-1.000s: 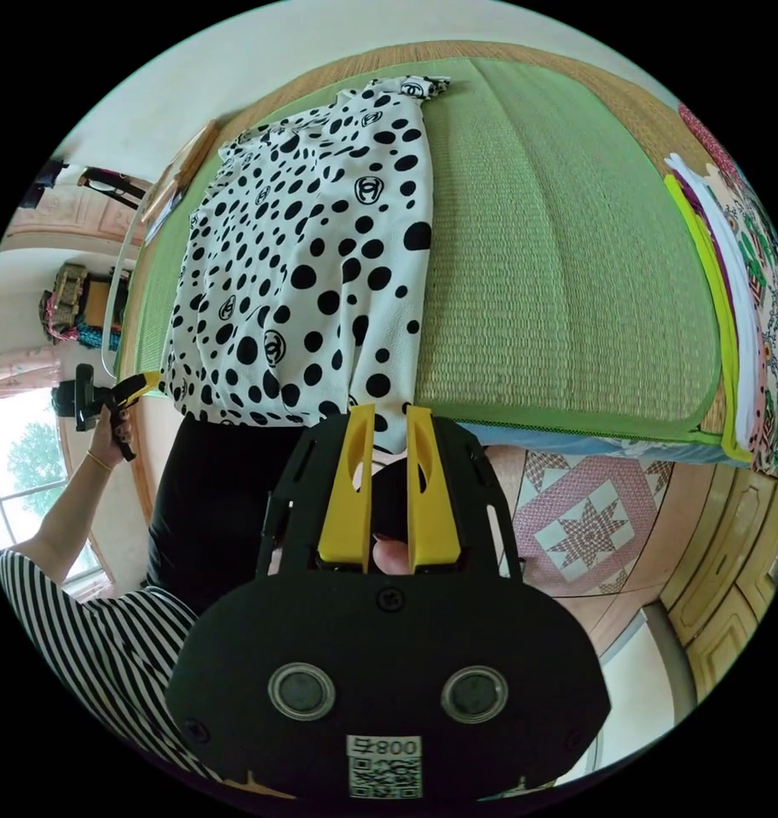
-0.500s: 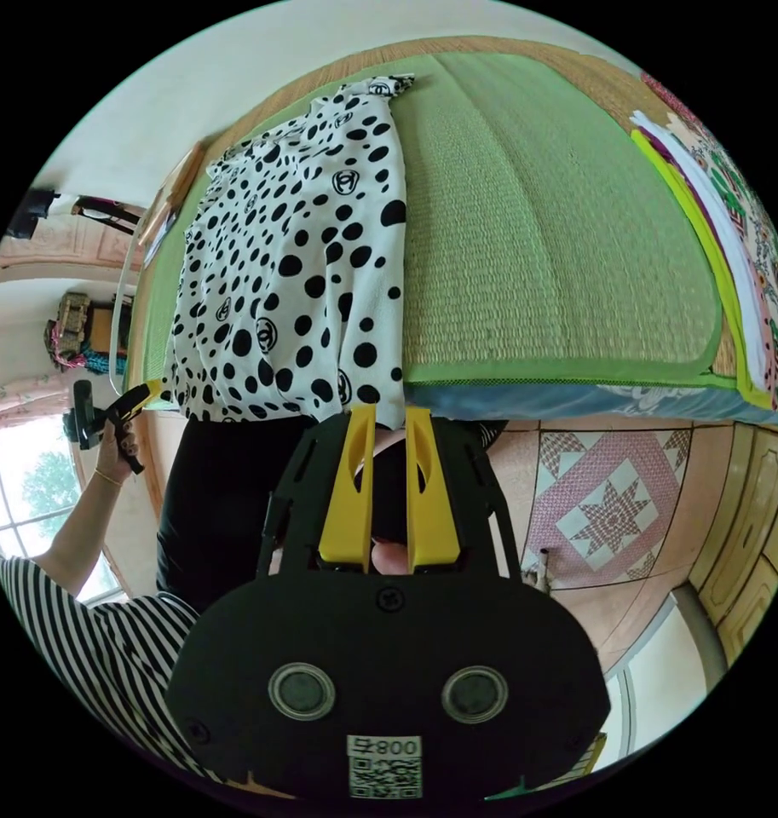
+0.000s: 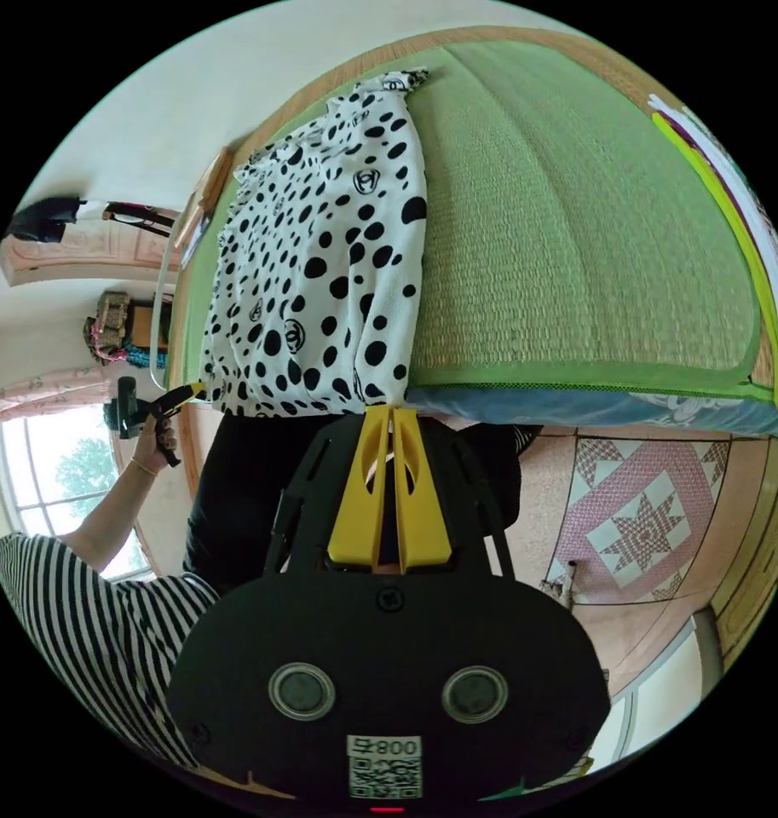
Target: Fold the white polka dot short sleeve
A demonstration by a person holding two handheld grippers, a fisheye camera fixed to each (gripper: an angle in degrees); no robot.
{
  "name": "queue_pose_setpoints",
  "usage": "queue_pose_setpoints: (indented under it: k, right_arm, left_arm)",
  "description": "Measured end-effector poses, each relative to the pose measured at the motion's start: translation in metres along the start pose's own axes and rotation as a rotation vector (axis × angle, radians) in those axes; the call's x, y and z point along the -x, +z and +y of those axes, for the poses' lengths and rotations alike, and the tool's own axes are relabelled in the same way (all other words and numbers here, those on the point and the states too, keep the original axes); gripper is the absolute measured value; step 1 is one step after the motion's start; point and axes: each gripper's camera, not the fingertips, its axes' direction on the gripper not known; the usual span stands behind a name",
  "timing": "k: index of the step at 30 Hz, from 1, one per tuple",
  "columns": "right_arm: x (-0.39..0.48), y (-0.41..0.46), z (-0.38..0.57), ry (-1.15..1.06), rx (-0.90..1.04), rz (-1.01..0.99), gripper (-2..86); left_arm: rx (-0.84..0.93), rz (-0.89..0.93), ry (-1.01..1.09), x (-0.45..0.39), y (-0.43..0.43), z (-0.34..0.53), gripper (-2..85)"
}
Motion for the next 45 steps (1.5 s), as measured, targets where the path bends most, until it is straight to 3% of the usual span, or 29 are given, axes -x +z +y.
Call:
queue_pose_setpoints:
  k: [9, 15, 21, 27, 32, 38, 45]
  right_arm:
    - [-0.028, -0.093, 0.028, -0.032, -0.17, -0.266, 0.1]
    - [-0.038, -0.172, -0.064, -0.072, -0.287, -0.398, 0.1]
    - [0.052, -0.381, -0.14, -0.335, -0.618, -0.404, 0.1]
    - [0.118, -0.503, -0.086, -0.559, -0.779, -0.312, 0.1]
    - [0.095, -0.498, -0.019, -0.589, -0.78, -0.348, 0.1]
    - [0.035, -0.426, 0.054, -0.482, -0.627, -0.379, 0.1]
    - [-0.089, -0.261, 0.092, -0.026, -0.281, -0.481, 0.1]
  left_arm:
    - [-0.133, 0.229, -0.029, 0.005, -0.025, 0.021, 0.6]
    - [-0.266, 0.29, 0.026, -0.022, -0.061, -0.068, 0.5]
    - [-0.616, 0.373, 0.311, -0.137, -0.208, -0.155, 0.5]
    - [-0.773, 0.27, 0.61, -0.226, -0.303, -0.117, 0.5]
    - [-0.749, 0.299, 0.665, -0.219, -0.303, -0.064, 0.4]
    - [-0.584, 0.375, 0.593, -0.172, -0.229, 0.002, 0.4]
    - [-0.245, 0.408, 0.115, -0.062, -0.056, 0.044, 0.6]
